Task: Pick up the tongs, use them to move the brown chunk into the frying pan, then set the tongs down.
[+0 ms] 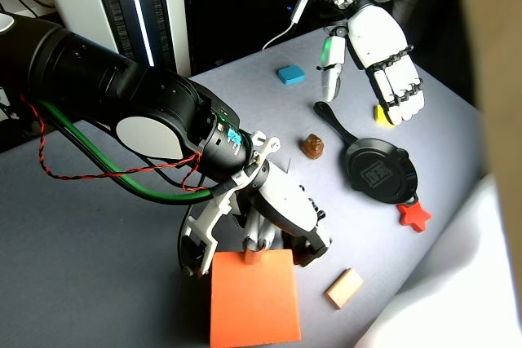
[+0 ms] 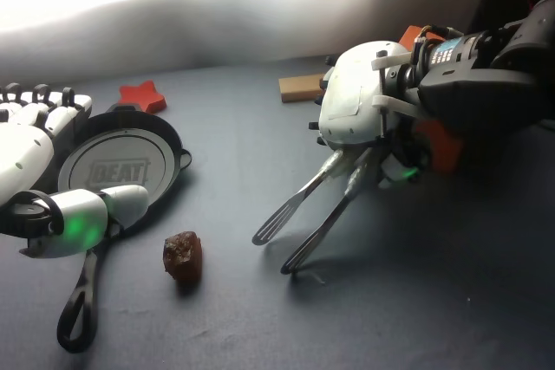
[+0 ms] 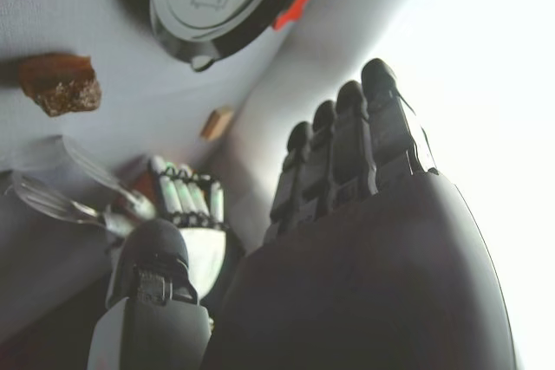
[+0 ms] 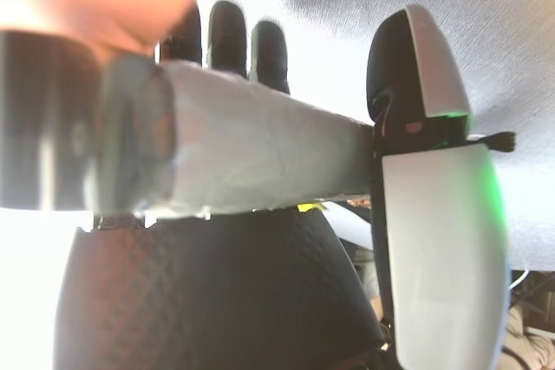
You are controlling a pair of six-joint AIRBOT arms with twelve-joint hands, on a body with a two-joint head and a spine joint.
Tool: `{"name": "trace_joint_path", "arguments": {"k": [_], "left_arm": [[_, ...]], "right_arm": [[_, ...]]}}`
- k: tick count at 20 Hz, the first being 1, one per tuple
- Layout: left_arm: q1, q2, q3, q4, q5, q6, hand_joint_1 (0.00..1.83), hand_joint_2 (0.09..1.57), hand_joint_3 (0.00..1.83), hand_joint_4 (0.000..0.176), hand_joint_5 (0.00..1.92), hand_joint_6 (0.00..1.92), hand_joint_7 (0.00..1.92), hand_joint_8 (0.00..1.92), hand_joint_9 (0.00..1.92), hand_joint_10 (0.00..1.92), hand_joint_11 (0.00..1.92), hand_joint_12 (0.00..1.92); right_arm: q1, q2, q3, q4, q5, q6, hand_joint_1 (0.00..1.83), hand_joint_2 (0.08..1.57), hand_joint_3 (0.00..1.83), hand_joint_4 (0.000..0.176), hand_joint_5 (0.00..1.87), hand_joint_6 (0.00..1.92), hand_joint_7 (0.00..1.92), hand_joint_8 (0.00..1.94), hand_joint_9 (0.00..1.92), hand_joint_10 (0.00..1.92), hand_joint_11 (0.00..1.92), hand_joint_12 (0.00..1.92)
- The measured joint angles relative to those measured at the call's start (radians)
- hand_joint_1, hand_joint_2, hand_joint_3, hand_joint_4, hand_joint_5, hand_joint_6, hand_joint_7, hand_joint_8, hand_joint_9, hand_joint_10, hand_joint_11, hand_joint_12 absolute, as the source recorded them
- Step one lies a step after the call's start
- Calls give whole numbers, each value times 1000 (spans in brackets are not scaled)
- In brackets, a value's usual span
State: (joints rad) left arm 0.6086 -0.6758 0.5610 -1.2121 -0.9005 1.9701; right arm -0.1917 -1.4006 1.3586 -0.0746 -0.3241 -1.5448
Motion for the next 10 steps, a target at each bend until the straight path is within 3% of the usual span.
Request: {"name": "trace_joint_path", "arguments": {"k": [4,5,7,9,10], "left_arm": [[0,0,0,0,3,0,0,1204,2,0,7,1,28,3,22,4,0,123],[0,0,0,0,3,0,0,1199,0,0,8,2,31,4,24,4,0,126],[0,0,0,2,4,0,0,1198,0,0,3,0,25,1,16,1,0,127],[0,0,0,1,5,0,0,1206,3,0,7,3,21,3,14,2,0,124],[0,0,0,1,5,0,0,1204,2,0,16,6,29,6,21,5,0,126]], "right_arm": [[11,6,-10,-1,-7,12,1139,1156,0,0,905,1088,1165,34,1078,245,509,1472],[15,8,-13,0,-10,15,1208,1116,4,0,967,1060,1058,680,1086,290,526,1461],[39,15,-27,-1,-11,23,1217,1126,2,0,950,1125,984,906,1058,328,516,1463],[55,21,-38,-2,-13,26,1215,1126,2,6,945,1116,987,922,1049,370,523,1479],[70,28,-53,-2,-18,43,1157,1143,0,0,922,1079,996,537,1034,388,524,1466]]}}
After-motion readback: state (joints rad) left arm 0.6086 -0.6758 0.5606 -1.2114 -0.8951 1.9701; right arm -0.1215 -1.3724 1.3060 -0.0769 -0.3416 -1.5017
